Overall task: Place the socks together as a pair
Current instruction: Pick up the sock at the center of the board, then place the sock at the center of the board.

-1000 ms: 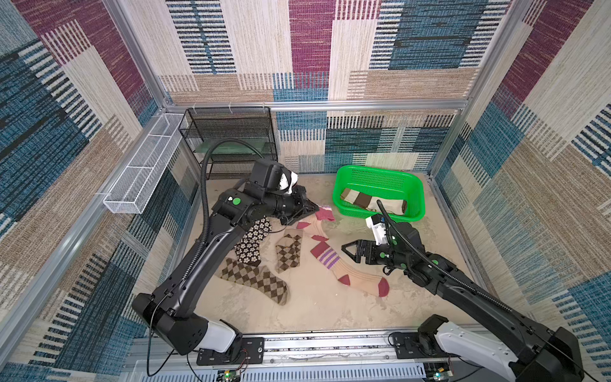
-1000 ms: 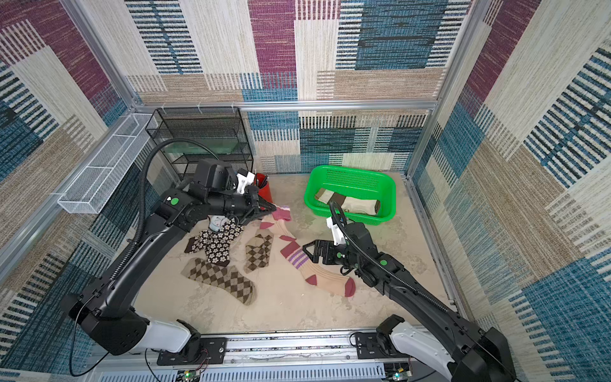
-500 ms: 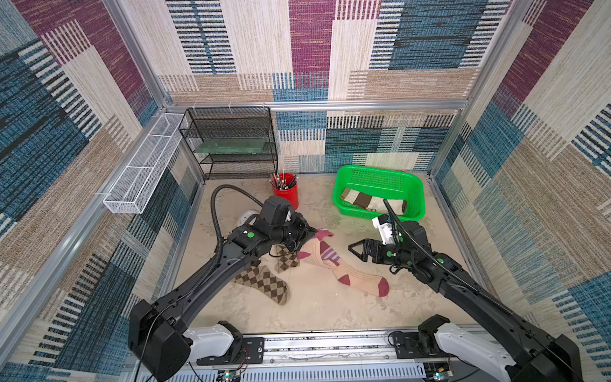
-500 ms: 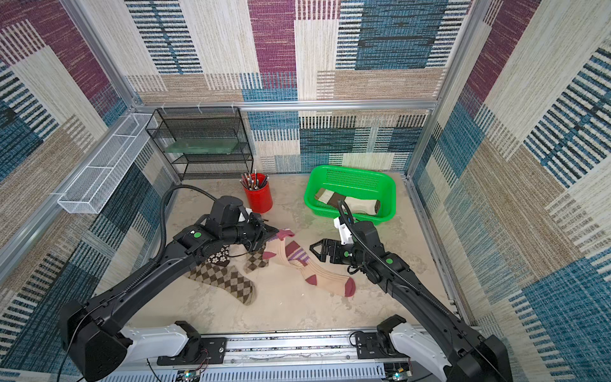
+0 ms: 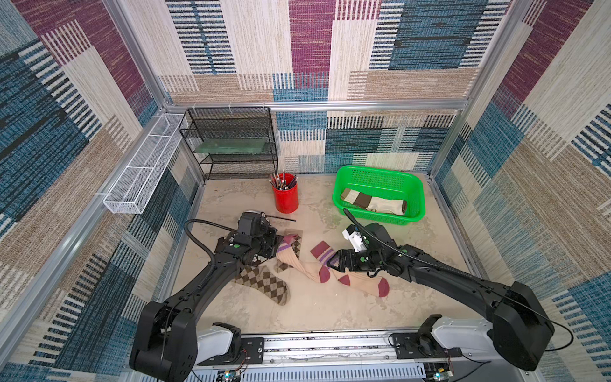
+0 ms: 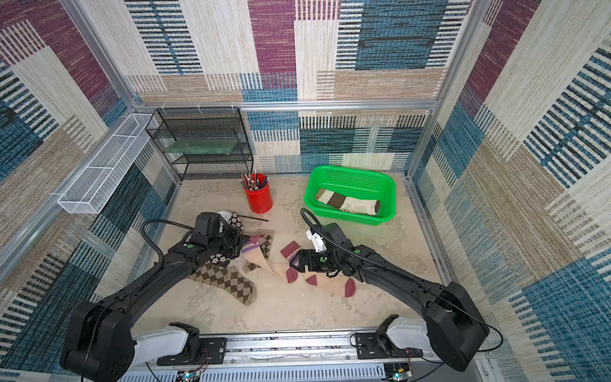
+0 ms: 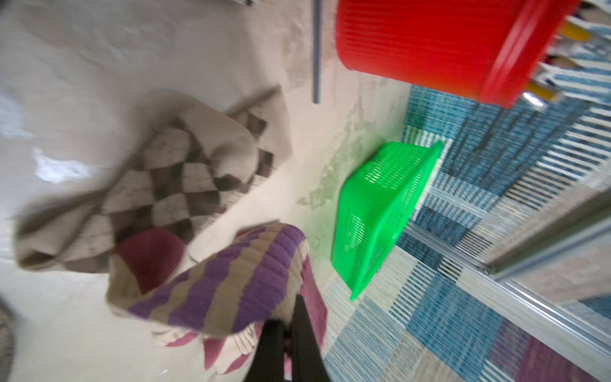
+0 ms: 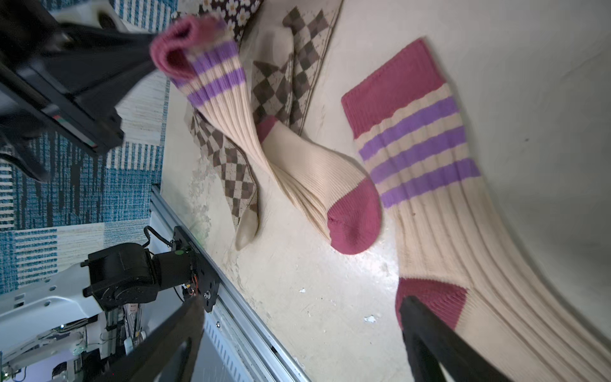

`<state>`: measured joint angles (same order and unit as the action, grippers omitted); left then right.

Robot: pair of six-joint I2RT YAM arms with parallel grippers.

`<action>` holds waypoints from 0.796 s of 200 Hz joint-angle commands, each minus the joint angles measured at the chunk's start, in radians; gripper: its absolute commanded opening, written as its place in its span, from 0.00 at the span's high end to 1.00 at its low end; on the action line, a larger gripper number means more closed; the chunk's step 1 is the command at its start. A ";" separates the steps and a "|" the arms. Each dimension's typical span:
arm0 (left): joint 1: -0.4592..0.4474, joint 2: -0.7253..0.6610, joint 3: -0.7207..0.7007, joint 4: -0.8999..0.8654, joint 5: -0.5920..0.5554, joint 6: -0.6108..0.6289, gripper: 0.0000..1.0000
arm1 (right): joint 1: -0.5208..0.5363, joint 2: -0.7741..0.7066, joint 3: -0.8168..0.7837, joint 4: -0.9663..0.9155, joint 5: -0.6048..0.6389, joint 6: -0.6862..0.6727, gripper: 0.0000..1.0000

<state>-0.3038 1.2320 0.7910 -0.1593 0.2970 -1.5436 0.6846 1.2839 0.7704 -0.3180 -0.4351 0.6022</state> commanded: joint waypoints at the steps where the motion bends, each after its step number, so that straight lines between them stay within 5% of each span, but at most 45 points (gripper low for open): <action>1: -0.005 -0.067 0.021 0.019 0.038 0.023 0.95 | 0.002 0.010 0.005 0.042 0.037 0.016 0.06; 61: -0.113 -0.281 0.118 -0.210 -0.025 0.025 0.95 | -0.088 -0.009 0.026 -0.005 -0.020 -0.063 0.05; 117: -0.404 -0.396 0.256 -0.475 -0.310 0.008 0.95 | -0.159 -0.051 0.039 -0.063 -0.069 -0.157 0.05; 159: -0.685 -0.362 0.376 -0.630 -0.533 -0.067 0.96 | -0.227 -0.112 0.012 -0.131 -0.113 -0.227 0.05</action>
<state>-0.8932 0.8406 1.1370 -0.6712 -0.0582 -1.5494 0.4862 1.2026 0.7971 -0.4088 -0.5068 0.4366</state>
